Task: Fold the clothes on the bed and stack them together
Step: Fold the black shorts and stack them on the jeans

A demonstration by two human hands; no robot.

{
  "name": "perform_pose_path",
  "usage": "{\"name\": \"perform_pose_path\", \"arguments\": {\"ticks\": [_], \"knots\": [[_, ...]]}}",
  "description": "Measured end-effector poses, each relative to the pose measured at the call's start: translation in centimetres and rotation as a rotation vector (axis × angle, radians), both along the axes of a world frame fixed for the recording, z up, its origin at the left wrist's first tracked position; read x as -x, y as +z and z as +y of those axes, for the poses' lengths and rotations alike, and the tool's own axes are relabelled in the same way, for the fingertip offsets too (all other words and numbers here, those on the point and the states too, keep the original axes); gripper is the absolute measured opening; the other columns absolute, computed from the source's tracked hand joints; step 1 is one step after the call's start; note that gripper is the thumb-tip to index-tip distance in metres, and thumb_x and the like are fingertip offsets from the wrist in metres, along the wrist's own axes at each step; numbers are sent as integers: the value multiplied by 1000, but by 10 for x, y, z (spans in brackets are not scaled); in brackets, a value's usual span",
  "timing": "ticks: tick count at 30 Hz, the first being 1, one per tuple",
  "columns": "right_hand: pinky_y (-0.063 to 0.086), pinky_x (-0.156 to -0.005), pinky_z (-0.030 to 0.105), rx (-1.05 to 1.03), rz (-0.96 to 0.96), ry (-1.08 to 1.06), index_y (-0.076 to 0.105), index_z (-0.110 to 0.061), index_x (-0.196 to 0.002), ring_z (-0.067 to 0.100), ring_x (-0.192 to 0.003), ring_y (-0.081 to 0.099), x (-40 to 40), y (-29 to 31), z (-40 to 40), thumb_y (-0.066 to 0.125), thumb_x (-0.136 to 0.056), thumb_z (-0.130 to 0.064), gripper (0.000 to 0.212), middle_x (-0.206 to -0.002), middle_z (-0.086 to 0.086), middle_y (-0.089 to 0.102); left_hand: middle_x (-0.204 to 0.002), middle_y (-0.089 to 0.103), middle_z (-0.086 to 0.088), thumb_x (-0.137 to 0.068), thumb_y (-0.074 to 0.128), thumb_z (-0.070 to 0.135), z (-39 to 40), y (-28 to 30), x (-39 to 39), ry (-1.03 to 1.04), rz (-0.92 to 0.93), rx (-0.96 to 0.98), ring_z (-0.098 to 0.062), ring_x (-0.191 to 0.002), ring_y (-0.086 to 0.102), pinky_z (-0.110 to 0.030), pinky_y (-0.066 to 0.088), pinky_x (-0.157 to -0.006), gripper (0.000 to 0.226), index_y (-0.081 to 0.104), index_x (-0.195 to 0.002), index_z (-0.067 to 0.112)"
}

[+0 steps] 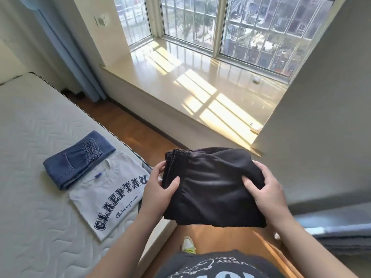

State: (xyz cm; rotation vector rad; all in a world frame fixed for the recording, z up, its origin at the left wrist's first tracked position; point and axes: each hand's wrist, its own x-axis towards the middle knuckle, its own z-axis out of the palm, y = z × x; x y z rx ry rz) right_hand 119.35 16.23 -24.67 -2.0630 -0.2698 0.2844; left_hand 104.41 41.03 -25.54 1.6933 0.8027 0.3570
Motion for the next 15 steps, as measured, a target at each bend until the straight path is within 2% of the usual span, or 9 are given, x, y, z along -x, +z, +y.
{"name": "perform_pose_path", "arguments": {"ticks": [3,7,12,15], "knots": [[39,-73,-3,-10,27,10,51,-54,-122,-22,-99,53,-32,-3,21,71,-85,-36,46,-108,-44,57,-112,60,38,-74,72,41,16,0,-30,19,15,-16,2,-92,67,-21,51,-83,51,48,-114,63],[38,-72,-5,-14,59,46,47,-65,-117,-23,-99,52,-81,-8,43,71,-83,-40,48,-105,-48,55,-110,56,46,-72,71,47,30,-2,-70,70,54,-25,8,-90,65,-18,49,-81,52,45,-112,68],[38,-74,-4,-14,90,118,47,-65,-119,-23,-101,51,-158,-18,65,71,-83,-39,50,-105,-44,58,-114,57,42,-76,74,43,45,-13,-132,127,70,-6,11,-100,61,-19,47,-89,52,47,-116,62],[40,-78,3,-5,86,168,48,-58,-124,-21,-102,52,-204,-19,77,70,-85,-36,49,-110,-41,59,-116,58,38,-72,73,49,50,-12,-170,183,75,-7,8,-102,63,-25,49,-93,55,48,-120,59]]}}
